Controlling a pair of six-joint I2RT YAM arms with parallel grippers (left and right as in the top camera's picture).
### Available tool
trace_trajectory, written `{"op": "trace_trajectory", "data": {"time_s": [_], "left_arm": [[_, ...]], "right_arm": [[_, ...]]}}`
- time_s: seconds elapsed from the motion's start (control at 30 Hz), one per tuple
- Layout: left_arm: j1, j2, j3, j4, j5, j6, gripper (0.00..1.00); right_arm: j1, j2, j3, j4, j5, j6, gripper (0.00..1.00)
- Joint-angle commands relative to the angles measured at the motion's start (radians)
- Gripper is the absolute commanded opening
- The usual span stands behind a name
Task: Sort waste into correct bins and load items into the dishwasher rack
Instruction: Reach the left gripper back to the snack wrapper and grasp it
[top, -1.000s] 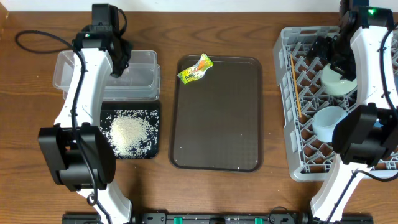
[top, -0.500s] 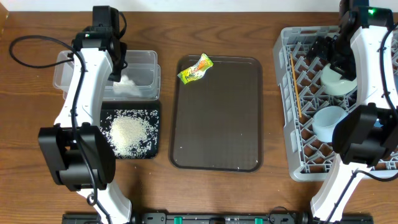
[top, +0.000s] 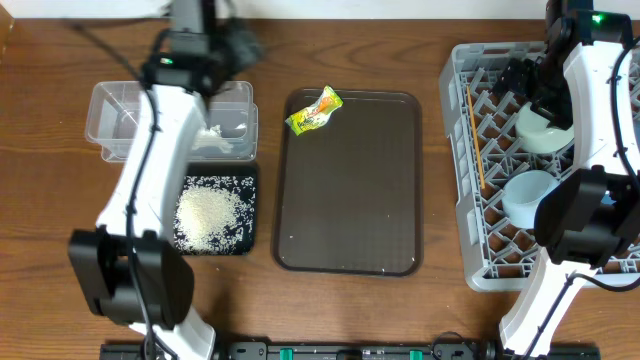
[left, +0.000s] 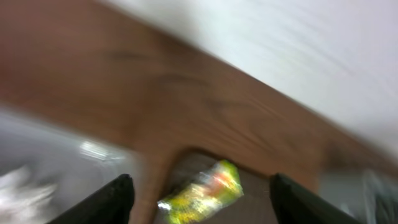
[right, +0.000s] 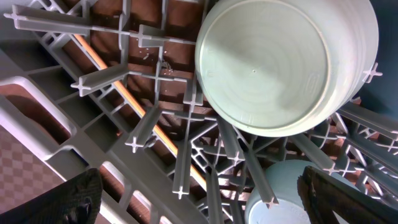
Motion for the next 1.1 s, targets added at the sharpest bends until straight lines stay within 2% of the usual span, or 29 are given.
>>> {"op": "trace_trajectory", "data": {"time_s": [0.0,0.17,0.27,0.37,0.67,1.07], "left_arm": [[-0.119,-0.004,0.002,0.018,0.061,0.372,0.74],[-0.23,0.092,0.002,0.032,-0.066,0.586,0.76],[-0.264,0.164,0.002,0.051,-0.193,0.587,0.76],[-0.278,0.234,0.002,0.066,-0.247,0.59,0.76],[-0.285,0.383,0.002,0.072,-0.248,0.674,0.74],[-0.29,0.461,0.002,0.073,-0.248,0.677,0.71]], "right_arm": [[-0.002,-0.032,0.001,-0.001,0.001,0.011,0.99],[-0.002,-0.032,0.001,-0.001,0.001,0.011,0.99],[-0.002,-0.032,0.002,-0.001,0.001,0.011,0.99],[-0.002,-0.032,0.001,-0.001,0.001,0.011,0.99],[-0.001,-0.032,0.001,-0.001,0.001,0.011,0.99],[-0.001,-0.032,0.001,-0.001,0.001,0.011,0.99]]}}
